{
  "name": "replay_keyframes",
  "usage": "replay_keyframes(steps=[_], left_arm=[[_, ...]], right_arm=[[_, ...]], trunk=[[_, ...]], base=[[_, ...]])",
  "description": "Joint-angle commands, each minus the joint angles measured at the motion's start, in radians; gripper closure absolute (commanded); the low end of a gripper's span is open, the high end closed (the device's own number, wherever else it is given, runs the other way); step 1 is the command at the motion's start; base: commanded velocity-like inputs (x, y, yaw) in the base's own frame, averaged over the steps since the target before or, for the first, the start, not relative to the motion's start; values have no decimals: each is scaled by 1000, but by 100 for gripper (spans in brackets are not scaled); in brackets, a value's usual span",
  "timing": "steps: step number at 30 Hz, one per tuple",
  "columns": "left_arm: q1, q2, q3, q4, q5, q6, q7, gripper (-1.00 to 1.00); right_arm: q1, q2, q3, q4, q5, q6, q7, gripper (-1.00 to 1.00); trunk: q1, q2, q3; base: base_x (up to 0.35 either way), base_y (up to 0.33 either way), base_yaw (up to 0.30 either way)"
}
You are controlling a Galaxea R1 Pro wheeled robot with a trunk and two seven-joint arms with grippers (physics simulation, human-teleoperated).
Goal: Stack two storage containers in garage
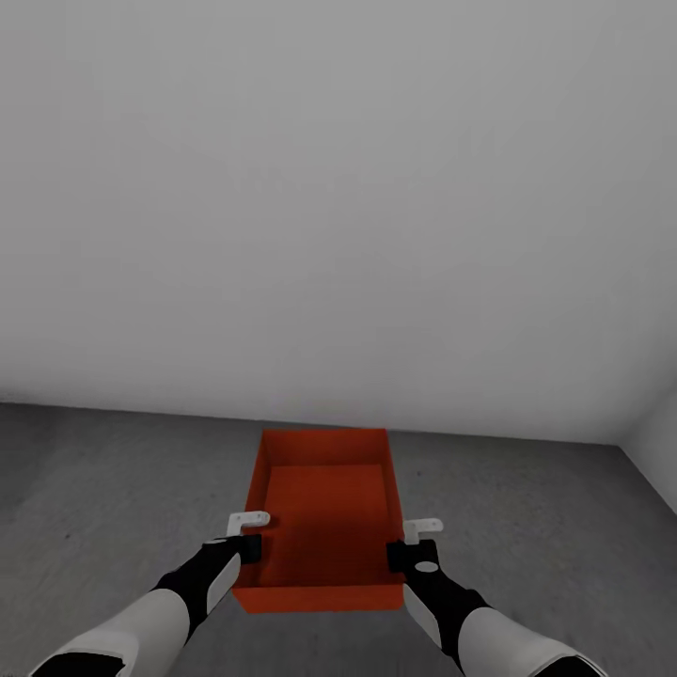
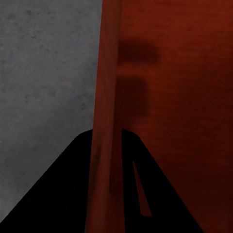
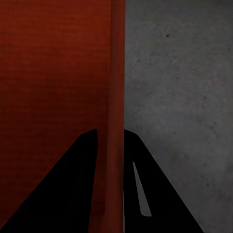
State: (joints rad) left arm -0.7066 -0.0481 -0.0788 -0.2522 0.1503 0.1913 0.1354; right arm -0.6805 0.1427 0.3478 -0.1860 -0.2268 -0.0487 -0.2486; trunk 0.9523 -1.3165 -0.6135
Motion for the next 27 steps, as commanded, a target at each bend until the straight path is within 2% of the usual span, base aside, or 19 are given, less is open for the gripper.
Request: replay_keyframes(steps=[1,9,27], left_arm=[[-1,15,17,-6,-3,-59,10,100],[-1,14,17,-6,-3,-59,10,100],[-1,14,17,-7,-3,-59,10,100]], right_arm=[[-1,-2,-38,3,-22,-7,-1,100],[-1,-2,-38,3,-21,-8,2,100],[-1,0,-38,3,-22,-9,2,100]], trunk=[[0,-1,-3],[0,-1,-13],[0,-1,-14]], base=[[0,0,0],[0,0,0],[0,0,-1]])
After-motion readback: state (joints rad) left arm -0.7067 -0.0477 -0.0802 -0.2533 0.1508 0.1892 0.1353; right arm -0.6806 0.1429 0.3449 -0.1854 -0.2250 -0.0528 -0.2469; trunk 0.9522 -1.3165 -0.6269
